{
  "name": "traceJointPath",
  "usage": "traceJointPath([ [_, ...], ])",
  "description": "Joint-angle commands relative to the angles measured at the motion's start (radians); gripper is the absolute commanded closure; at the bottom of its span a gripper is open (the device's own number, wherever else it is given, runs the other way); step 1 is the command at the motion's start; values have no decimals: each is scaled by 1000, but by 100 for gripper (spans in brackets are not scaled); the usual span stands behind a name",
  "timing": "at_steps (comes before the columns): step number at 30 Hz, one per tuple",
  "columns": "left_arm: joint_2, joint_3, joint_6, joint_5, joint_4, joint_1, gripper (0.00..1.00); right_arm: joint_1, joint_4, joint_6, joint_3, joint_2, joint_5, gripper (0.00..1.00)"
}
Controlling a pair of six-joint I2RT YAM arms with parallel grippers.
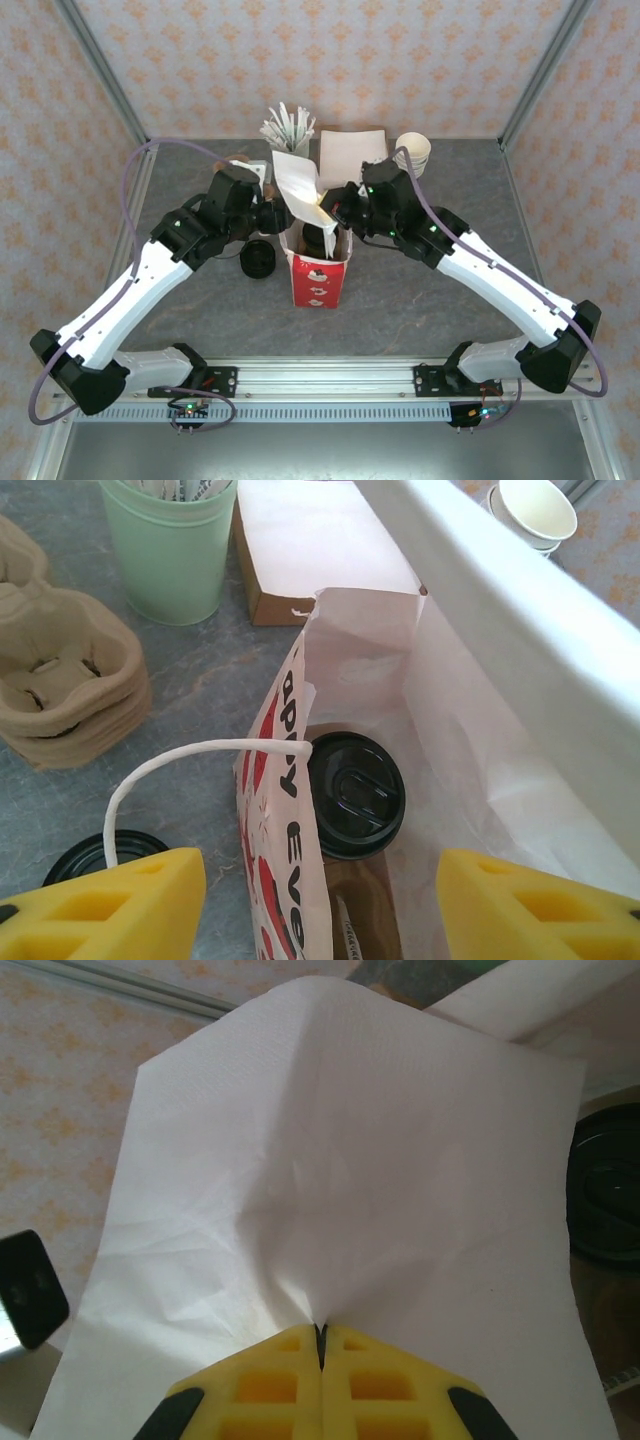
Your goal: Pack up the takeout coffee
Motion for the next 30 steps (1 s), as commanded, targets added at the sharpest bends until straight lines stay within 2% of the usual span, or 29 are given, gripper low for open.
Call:
traceJointPath([
  [1, 7, -8, 10, 15, 36, 9, 38, 13, -92, -67, 0, -5, 125, 100],
  [5, 23, -9, 24, 11, 30, 13, 39, 49, -181, -106, 36, 24, 225, 100],
  [10, 41, -25, 21, 43, 46, 17, 45, 88, -232, -135, 62, 59, 303, 100],
  [18, 47, -43, 34, 28, 45, 19, 52, 147, -333, -172, 133, 137, 434, 100],
  [22, 50, -56, 36, 35, 54, 24, 63, 172, -375, -176, 163, 171, 491, 100],
  [30, 56, -64, 43, 32, 58, 25, 71, 188, -410, -165, 155, 209, 543, 100],
])
